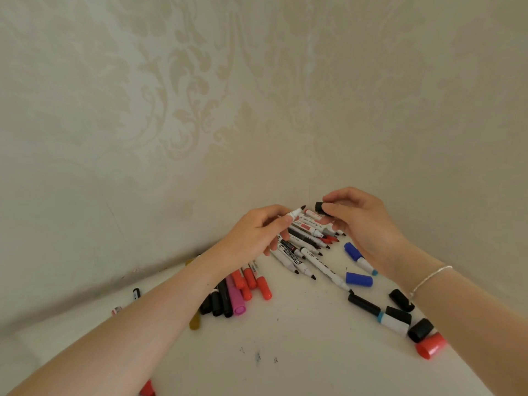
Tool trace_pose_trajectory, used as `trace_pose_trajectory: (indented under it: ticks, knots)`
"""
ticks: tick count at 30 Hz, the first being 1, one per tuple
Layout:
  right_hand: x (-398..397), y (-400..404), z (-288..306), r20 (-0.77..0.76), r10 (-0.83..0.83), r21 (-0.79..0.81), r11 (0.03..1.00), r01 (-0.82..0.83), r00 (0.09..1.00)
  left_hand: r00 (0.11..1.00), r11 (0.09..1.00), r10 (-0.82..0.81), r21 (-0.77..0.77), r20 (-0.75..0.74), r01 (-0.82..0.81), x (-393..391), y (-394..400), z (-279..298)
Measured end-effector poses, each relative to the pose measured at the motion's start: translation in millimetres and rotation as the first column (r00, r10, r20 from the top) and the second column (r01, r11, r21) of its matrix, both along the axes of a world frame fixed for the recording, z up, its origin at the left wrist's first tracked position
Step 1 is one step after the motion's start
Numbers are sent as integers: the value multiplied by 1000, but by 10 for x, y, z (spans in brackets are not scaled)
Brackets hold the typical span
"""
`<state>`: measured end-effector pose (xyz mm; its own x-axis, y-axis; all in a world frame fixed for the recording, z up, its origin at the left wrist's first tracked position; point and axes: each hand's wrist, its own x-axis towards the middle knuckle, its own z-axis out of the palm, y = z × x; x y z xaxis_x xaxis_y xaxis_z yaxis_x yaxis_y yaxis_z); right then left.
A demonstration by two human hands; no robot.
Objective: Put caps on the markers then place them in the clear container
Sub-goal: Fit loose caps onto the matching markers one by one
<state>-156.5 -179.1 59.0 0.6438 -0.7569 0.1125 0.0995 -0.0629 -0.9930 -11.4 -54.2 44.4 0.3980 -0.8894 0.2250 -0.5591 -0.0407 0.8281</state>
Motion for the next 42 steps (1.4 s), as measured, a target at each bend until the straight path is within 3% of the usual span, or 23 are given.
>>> trace_pose_trajectory:
  ticks: [11,16,23,25,28,32,34,37,40,42]
  knots:
    - [70,88,15,-89,72,-160,983,-85,993,993,998,-55,41,106,51,-26,-15,-12]
    - [88,96,32,-63,100,-157,982,-109,993,978,1000,-6,-10,210,9,-35,-30,-40]
    - [110,122,135,-63,128,-189,972,-138,990,990,989,45,-145,131,-26,-81,-45,-100]
    - [100,117,167,-104,147,-219,961,-167,984,983,986,41,-166,177,-12,-71,-33,-111]
    - [111,123,108,-311,144,-319,915,-245,940,919,999,-12,-30,394,26,20,-39,-116]
    - [81,-74,-36,-408,-11,-280,953,-113,913,900,981,-72,194,431,-14,253,-45,-118]
    - [-6,-222,-75,-585,-76,-316,938,-140,808,850,948,-126,314,512,-48,353,4,-192]
    - [-126,-336,-122,-855,-15,-237,900,-365,519,832,917,-165,393,530,-69,374,87,-298]
    - [-206,-303,-154,-967,24,-118,843,-526,255,828,904,-196,424,525,-54,329,83,-378]
    - [-236,-281,-201,-981,20,-97,813,-575,194,897,899,-188,438,400,-6,309,79,-430]
